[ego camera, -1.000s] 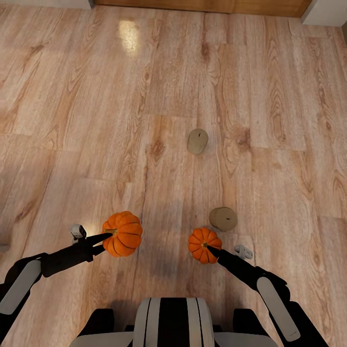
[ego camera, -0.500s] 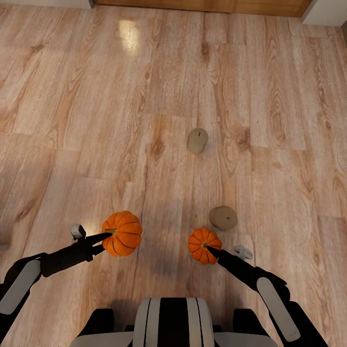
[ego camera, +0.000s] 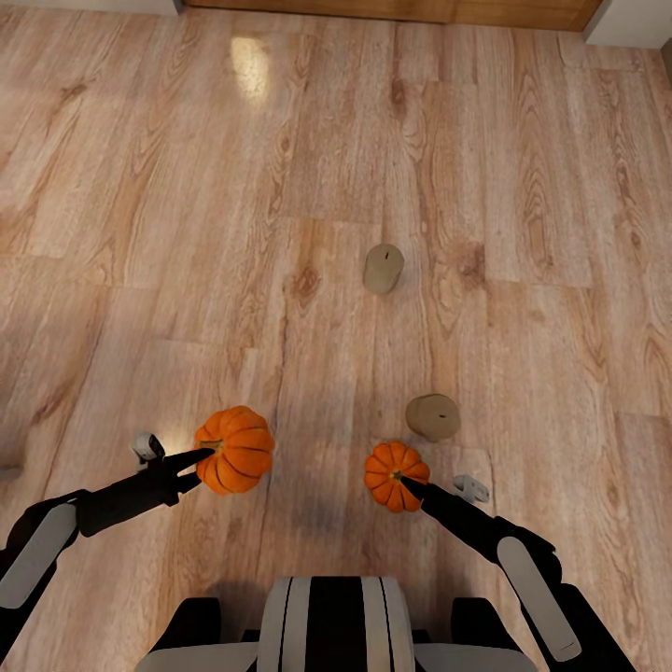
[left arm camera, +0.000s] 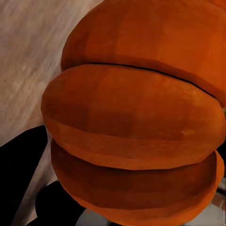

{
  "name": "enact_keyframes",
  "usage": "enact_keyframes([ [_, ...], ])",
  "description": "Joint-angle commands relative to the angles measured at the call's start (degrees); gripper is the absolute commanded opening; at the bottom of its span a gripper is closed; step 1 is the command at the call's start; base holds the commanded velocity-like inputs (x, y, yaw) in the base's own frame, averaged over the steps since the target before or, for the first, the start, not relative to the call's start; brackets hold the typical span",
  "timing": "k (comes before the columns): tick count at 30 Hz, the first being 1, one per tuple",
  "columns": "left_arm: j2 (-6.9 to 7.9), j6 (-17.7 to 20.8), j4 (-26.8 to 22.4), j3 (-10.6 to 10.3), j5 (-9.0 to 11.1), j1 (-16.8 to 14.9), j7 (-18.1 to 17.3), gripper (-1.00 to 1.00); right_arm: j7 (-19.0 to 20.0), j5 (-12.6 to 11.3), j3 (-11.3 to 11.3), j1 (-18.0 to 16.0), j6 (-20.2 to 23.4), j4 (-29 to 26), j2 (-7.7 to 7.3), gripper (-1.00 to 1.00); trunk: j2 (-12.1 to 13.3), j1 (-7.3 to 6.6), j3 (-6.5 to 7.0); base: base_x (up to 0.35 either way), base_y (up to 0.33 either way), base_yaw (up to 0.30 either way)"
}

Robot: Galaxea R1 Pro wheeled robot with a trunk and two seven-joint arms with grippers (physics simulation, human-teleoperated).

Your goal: Place each of the two pumpkins and all three candles from the living room inside a cabinet in the living room (use any cabinet), then make sure every cabinet is closed, and position the cauldron so it is next to a table in the living room.

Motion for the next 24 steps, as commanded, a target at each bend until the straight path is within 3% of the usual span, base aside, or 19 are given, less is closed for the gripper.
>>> enact_keyframes([
  [1,0.03,0.2,0.6,0.0,0.9,0.0,-0.1,-1.00,-0.1,-0.2,0.1,0.0,0.2,0.0,-0.06,-1.00,0.0,-0.01,-0.03,0.000,0.000,0.000],
  [4,0.33,0.2,1.8,0.0,3.8,0.0,-0.1,-1.00,-0.1,-0.2,0.1,0.0,0.2,-0.1,-0.04,-1.00,0.0,-0.03,0.20,0.000,0.000,0.000],
  [6,0.54,0.2,2.0,-0.1,4.3,0.0,-0.1,-1.00,-0.1,-0.2,0.1,0.0,0.2,-0.1,-0.04,-1.00,0.0,-0.08,0.64,0.000,0.000,0.000],
  [13,0.85,0.2,2.6,-0.1,4.8,0.0,-0.1,-1.00,-0.1,-0.2,0.1,0.0,0.3,-0.1,-0.05,-1.00,0.0,-0.11,0.86,0.000,0.000,0.000],
  [24,0.86,0.2,2.9,-0.1,4.8,0.0,-0.1,-1.00,-0.1,-0.2,1.3,0.0,0.4,0.0,-0.04,-1.00,0.2,-0.32,2.63,0.000,0.000,0.000],
])
